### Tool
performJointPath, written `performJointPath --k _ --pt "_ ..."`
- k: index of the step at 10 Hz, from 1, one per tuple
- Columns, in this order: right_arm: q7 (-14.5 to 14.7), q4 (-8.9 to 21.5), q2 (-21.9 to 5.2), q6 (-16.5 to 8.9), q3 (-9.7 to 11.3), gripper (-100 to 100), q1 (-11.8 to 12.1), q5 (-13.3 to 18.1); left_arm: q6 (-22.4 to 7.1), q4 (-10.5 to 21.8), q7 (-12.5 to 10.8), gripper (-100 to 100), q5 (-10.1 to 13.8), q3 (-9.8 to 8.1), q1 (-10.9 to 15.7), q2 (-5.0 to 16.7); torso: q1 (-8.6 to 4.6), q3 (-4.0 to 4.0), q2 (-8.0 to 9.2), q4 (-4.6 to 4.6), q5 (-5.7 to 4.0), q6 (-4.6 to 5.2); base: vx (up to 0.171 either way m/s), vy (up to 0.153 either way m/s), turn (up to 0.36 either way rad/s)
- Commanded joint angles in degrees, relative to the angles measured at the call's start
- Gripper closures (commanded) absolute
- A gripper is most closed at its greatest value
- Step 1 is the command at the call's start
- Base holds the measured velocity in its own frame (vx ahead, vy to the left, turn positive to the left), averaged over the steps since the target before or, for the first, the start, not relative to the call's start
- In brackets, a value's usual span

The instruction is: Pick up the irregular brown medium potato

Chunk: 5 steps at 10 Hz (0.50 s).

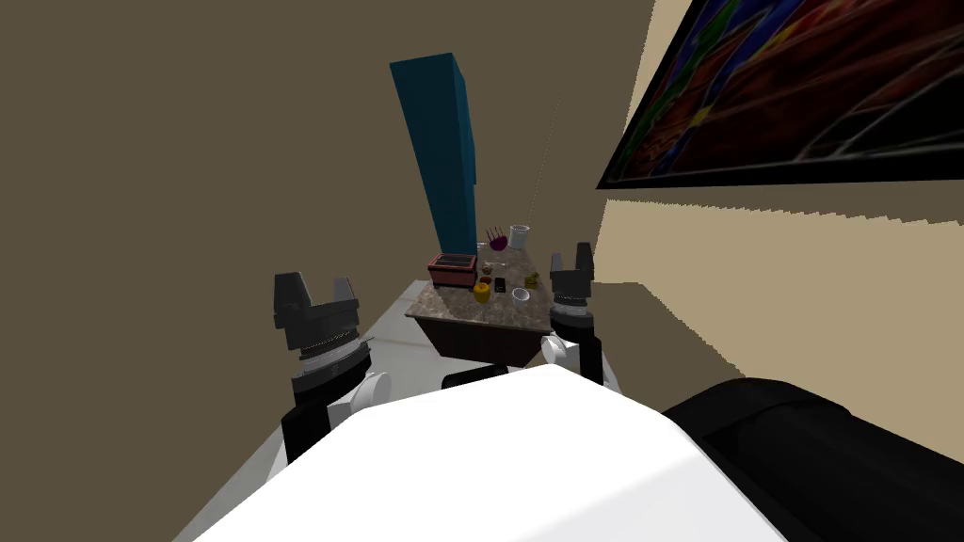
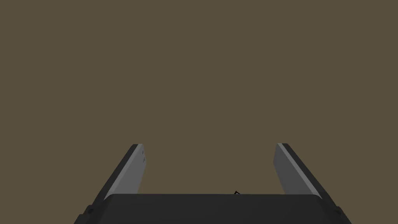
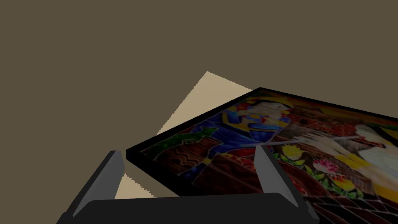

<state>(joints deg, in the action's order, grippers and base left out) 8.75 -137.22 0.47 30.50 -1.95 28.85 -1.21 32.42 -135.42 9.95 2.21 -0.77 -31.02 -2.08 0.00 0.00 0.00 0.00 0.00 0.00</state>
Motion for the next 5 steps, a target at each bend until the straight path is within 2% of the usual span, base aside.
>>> performJointPath --k 1,5 --pt "0.3 0.5 -1.8 -0.4 0.0 -100 -0.4 0.9 0.0 0.0 0.0 0 0.0 0.0 0.0 0.0 0.0 0.0 0.0 0.0 0.0 0.0 -0.048 0.021 -0.03" --pt "1.9 3.6 -7.8 -2.7 -0.3 -100 -2.7 5.9 0.0 0.0 0.0 0 0.0 0.0 0.0 0.0 0.07 0.18 0.31 0.07 0.02 0.0 -0.082 0.029 -0.044"
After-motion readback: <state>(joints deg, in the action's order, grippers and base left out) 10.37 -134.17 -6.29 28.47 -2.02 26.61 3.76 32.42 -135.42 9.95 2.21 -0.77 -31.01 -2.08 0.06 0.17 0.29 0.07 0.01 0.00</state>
